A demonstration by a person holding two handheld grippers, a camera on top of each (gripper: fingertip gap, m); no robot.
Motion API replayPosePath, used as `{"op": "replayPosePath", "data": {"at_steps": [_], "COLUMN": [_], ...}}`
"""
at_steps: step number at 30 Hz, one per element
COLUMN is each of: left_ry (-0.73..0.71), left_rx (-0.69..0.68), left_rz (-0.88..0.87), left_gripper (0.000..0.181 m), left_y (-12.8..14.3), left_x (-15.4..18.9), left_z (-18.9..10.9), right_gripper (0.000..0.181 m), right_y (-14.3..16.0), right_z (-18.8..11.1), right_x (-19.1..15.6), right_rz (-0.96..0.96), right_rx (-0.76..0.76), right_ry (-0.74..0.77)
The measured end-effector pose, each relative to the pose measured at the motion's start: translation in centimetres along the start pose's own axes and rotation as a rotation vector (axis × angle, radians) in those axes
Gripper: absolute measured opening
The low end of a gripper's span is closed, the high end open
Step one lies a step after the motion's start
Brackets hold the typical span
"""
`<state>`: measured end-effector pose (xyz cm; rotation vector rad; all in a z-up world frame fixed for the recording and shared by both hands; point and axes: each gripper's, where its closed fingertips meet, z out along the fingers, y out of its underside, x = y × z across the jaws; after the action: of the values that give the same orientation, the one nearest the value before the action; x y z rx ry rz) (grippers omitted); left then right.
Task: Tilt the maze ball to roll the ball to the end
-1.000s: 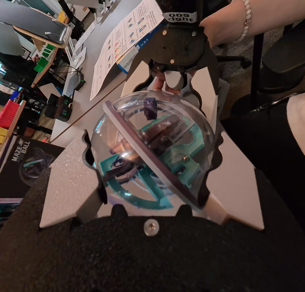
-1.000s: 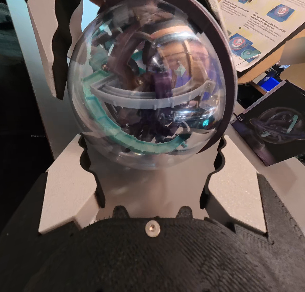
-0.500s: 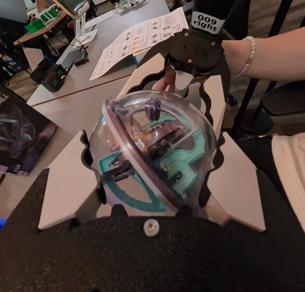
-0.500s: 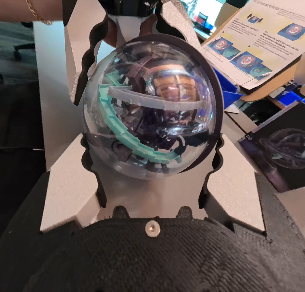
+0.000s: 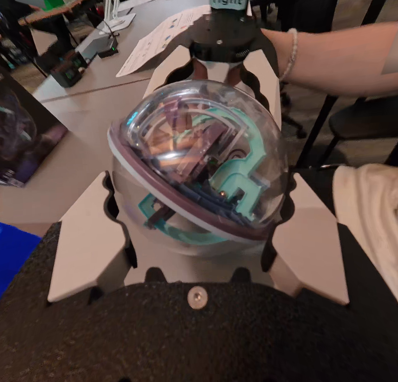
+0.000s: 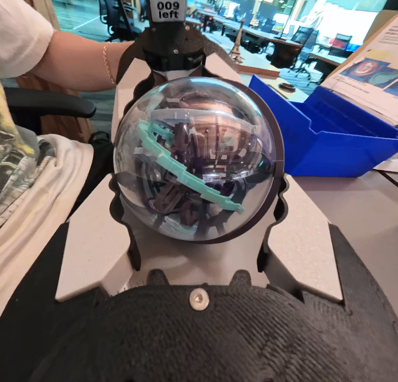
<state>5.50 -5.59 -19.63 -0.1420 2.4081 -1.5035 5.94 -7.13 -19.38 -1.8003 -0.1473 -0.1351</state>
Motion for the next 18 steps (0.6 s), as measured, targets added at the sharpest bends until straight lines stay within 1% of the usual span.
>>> {"op": "replayPosePath", "data": {"at_steps": [1, 3, 5, 8, 10, 12, 14, 15, 16, 18], "left_ry": [-0.021, -0.02, 0.017, -0.026, -0.078, -0.141, -0.197, -0.205, -0.205, -0.193], "left_rx": [0.012, 0.039, 0.02, 0.014, -0.016, -0.015, 0.003, 0.015, 0.019, 0.005], "left_rz": [0.048, 0.111, 0.083, 0.044, -0.004, -0.082, -0.169, -0.201, -0.213, -0.156], "left_gripper": [0.156, 0.157, 0.158, 0.157, 0.157, 0.156, 0.155, 0.153, 0.151, 0.151], "left_y": [-0.3, -0.8, -0.4, 0.0, 0.6, 1.1, 1.5, 1.6, 1.7, 1.9], "left_x": [-0.3, -0.4, -0.2, -0.9, -1.4, -2.0, -2.5, -2.4, -2.2, -1.5], "left_z": [-0.1, -0.1, 0.3, 0.1, -0.4, -0.9, -1.3, -1.4, -1.4, -1.2], "right_gripper": [0.141, 0.141, 0.141, 0.143, 0.144, 0.143, 0.13, 0.121, 0.115, 0.128], "right_y": [0.0, 0.0, -0.3, -0.4, -0.7, -1.0, -1.4, -1.2, -0.7, 0.6], "right_z": [0.1, 0.3, 0.8, 1.5, 1.5, 1.1, 0.5, 0.4, 0.5, 1.1], "right_x": [0.1, 0.3, 0.5, 1.0, 1.6, 2.2, 2.3, 1.7, 1.0, 0.7], "right_rz": [-0.004, -0.006, -0.006, -0.01, -0.02, -0.03, -0.047, -0.069, -0.091, -0.142], "right_rx": [-0.014, -0.035, -0.043, -0.067, -0.055, -0.035, -0.007, -0.01, -0.035, -0.113], "right_ry": [-0.023, -0.07, -0.117, -0.134, -0.076, 0.034, 0.13, 0.137, 0.124, 0.118]}}
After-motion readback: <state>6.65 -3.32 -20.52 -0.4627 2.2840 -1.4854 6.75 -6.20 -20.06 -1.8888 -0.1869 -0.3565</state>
